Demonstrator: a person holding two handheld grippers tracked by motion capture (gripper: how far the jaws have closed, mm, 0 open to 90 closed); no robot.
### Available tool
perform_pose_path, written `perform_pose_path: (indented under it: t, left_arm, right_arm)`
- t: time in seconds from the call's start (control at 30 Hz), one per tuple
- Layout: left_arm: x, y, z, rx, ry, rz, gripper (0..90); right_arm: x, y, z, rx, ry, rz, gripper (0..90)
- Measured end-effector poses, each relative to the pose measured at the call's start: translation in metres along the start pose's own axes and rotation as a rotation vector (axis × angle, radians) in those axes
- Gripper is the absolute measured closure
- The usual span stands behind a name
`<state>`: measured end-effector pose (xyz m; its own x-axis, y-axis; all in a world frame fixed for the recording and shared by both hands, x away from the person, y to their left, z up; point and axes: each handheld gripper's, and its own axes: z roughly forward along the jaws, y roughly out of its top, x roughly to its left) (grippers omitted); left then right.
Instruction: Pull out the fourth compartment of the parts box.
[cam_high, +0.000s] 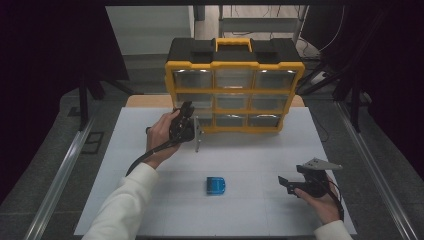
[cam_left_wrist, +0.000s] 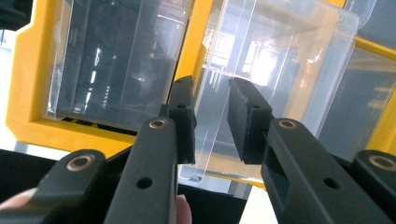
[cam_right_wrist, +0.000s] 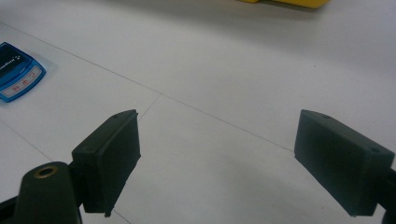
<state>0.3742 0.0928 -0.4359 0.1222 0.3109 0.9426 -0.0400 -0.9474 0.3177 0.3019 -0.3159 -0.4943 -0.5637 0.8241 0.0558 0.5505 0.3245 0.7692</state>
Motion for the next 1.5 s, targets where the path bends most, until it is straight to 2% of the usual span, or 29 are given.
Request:
perform_pose_path:
  t: [1.5]
  left_arm:
    - [-0.003, 0.0, -0.017, -0.018, -0.005, 0.009, 72.8]
  right_arm:
    - [0.001, 0.0, 0.001, 0.008, -0.002, 0.001, 14.8]
